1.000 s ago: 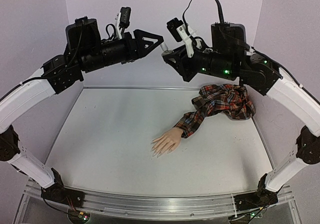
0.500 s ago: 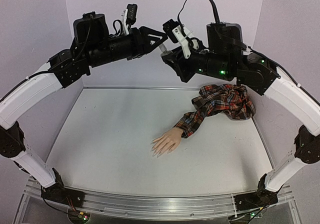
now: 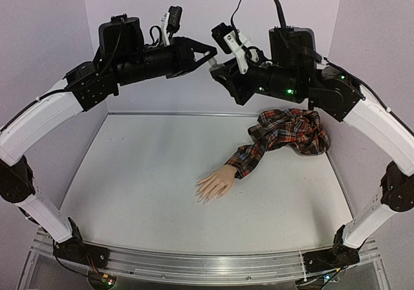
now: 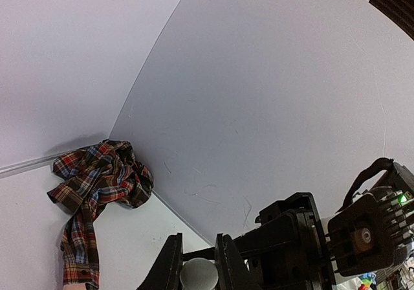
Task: Paint the nails
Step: Screw the nail polish bottle cap onto the nail polish bottle.
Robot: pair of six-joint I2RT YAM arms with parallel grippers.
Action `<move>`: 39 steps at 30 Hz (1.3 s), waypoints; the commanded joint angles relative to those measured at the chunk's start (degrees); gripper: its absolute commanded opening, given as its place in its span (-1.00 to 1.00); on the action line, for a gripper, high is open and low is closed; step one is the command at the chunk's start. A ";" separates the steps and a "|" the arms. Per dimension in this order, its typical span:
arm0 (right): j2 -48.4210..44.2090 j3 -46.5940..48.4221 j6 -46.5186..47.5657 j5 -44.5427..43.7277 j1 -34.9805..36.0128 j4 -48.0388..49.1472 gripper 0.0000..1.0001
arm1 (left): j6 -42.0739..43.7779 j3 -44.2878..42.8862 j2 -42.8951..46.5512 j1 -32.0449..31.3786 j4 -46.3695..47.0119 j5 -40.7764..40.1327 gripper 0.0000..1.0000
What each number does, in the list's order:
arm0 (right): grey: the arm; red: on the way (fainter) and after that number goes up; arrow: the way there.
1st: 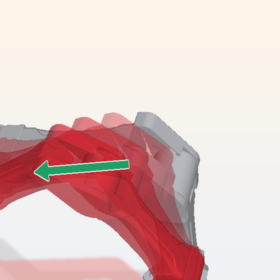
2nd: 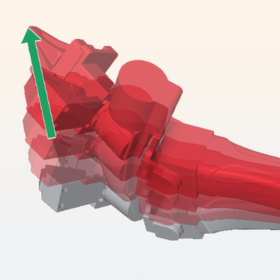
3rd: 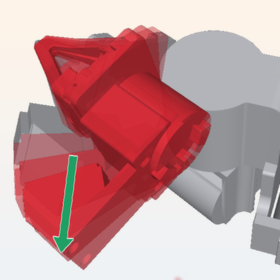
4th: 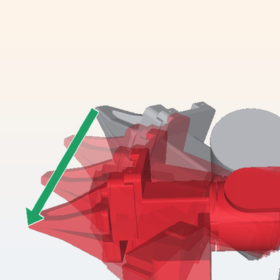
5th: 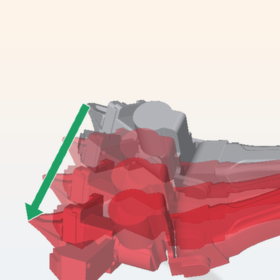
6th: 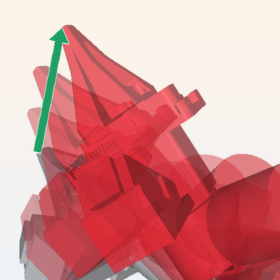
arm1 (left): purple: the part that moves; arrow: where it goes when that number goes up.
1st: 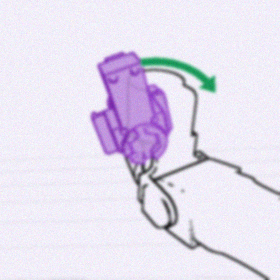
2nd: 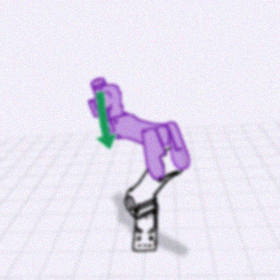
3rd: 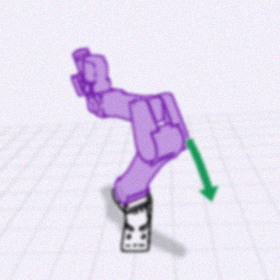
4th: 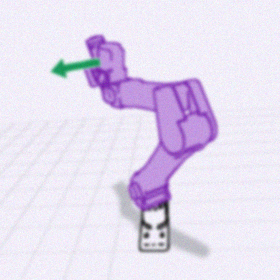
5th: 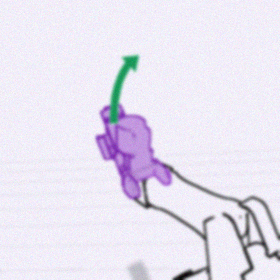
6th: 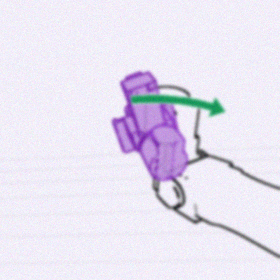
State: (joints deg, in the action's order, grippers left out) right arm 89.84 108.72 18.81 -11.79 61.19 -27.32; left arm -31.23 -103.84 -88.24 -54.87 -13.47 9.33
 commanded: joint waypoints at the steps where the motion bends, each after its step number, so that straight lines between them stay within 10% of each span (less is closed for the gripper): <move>1: -1.06 2.78 -0.53 5.19 0.31 0.83 -1.00 | 4.34 -3.11 -1.67 -0.18 2.23 13.16 -1.00; 6: -4.64 3.00 -1.36 34.87 -1.73 -2.93 -1.00 | 14.34 -8.72 -6.14 -0.61 -4.94 39.41 -0.99; 14: -1.86 10.63 -11.88 76.31 -6.51 1.55 -1.00 | 23.20 -10.53 -7.29 -1.53 -9.05 52.66 -1.00; 39: 10.74 17.98 -60.04 88.33 -12.02 48.71 -1.00 | 29.62 -14.66 -13.34 -4.82 -12.75 60.89 -1.00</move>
State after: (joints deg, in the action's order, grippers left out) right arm 99.37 119.91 -33.88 84.69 50.03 5.07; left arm -0.45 -121.94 -93.75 -56.64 -11.30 61.29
